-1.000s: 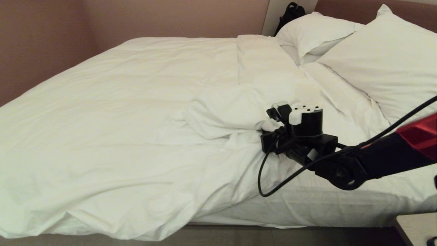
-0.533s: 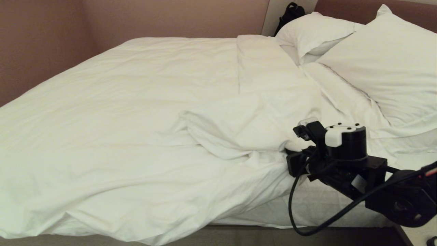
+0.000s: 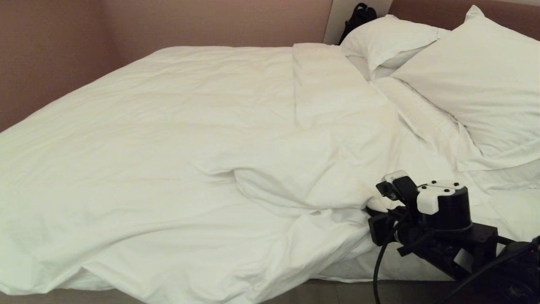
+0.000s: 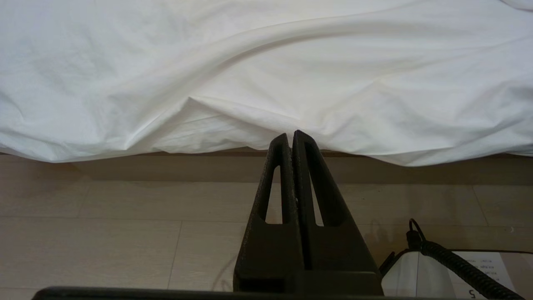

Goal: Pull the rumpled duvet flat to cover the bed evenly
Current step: Flatten the corners of the folded blanket

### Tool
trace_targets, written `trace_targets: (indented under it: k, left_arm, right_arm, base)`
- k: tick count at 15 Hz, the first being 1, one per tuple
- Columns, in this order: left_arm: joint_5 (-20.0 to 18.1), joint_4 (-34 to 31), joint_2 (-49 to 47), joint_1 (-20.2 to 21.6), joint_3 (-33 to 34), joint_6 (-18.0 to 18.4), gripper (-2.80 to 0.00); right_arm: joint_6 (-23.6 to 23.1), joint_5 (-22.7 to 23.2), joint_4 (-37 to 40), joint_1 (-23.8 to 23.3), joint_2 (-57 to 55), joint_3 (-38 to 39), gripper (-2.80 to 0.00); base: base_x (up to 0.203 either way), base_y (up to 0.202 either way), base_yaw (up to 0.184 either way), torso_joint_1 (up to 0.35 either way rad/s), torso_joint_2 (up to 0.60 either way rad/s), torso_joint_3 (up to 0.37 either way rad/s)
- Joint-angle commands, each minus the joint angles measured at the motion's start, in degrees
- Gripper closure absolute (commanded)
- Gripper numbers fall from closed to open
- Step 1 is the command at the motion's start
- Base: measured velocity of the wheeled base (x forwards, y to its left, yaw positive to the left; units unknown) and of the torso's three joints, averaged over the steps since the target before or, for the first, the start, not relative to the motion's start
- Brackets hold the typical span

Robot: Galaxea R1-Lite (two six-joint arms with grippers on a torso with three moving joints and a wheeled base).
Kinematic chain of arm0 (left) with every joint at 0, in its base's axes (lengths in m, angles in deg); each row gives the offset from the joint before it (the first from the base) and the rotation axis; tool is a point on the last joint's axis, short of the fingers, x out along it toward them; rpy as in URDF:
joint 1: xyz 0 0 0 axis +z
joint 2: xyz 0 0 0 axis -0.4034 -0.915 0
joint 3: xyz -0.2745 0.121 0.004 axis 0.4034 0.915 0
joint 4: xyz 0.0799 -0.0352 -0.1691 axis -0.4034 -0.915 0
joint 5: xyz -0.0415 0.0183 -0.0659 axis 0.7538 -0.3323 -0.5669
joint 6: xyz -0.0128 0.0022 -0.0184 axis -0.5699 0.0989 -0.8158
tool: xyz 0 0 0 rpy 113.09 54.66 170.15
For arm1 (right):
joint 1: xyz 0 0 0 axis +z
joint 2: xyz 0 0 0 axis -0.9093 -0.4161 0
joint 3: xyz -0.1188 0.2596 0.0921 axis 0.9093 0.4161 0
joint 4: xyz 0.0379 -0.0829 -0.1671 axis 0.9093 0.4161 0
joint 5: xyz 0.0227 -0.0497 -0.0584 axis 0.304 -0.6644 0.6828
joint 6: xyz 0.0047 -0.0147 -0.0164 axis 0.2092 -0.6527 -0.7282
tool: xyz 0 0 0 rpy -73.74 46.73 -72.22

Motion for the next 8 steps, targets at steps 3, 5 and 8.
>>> trace_targets:
  k: [3,5,8]
  left_arm:
    - [0.0,0.0,0.0,0.0,0.0,0.0,0.00]
    - [0.0,0.0,0.0,0.0,0.0,0.0,0.00]
    - [0.0,0.0,0.0,0.0,0.0,0.0,0.00]
  right_arm:
    - [0.5,0.1,-2.2,0.0,-3.5,1.1,0.00]
    - [0.3,0.4,-7.6,-0.2,-5.6,1.9,-2.80]
    - [-0.2,0.3,-8.5,-0.1,-6.1,1.4,-2.80]
  base:
    - [0.000,0.000,0.000,0.000,0.00,0.000]
    - [0.000,0.000,0.000,0.000,0.00,0.000]
    - [0.000,0.000,0.000,0.000,0.00,0.000]
